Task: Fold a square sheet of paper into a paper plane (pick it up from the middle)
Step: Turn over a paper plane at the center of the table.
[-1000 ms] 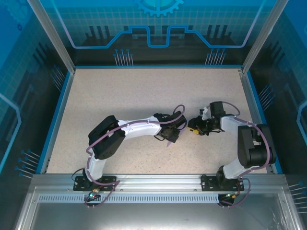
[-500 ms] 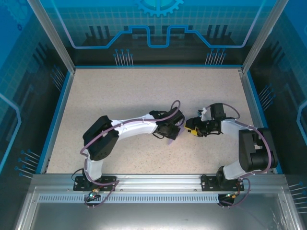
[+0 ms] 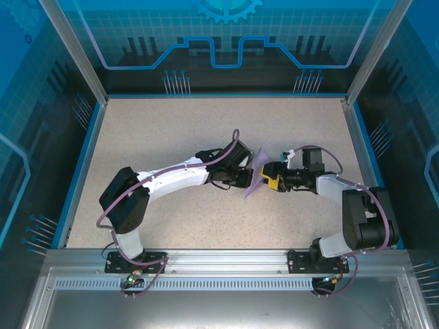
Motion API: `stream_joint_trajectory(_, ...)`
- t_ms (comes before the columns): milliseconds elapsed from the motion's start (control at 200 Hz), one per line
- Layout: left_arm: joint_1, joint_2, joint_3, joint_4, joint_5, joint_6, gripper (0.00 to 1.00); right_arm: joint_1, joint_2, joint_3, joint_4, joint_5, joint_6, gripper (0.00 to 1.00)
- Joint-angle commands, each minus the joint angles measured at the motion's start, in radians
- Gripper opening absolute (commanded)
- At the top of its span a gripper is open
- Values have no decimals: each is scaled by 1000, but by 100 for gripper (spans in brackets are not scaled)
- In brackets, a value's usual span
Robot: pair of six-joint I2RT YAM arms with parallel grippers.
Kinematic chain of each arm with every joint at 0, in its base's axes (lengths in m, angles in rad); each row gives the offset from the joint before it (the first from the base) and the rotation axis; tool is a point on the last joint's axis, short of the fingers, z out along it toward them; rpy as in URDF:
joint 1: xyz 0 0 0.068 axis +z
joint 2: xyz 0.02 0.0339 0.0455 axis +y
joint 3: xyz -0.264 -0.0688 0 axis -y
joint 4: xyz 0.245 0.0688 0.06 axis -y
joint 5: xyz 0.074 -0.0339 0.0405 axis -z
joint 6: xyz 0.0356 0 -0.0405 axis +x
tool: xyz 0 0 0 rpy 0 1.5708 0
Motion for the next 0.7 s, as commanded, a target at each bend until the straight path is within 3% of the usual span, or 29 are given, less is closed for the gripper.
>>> stream_joint_trajectory(0, 19, -42, -23, 50, 54, -43, 0, 18, -23, -23, 51, -54, 54, 66)
stream_joint_trajectory(150, 31, -63, -47, 81, 64, -57, 0, 17, -52, -25, -20, -31, 25, 72)
stream_joint_trajectory(695, 40, -67, -93, 140, 90, -76, 0, 68, -13, -28, 60, -22, 91, 72)
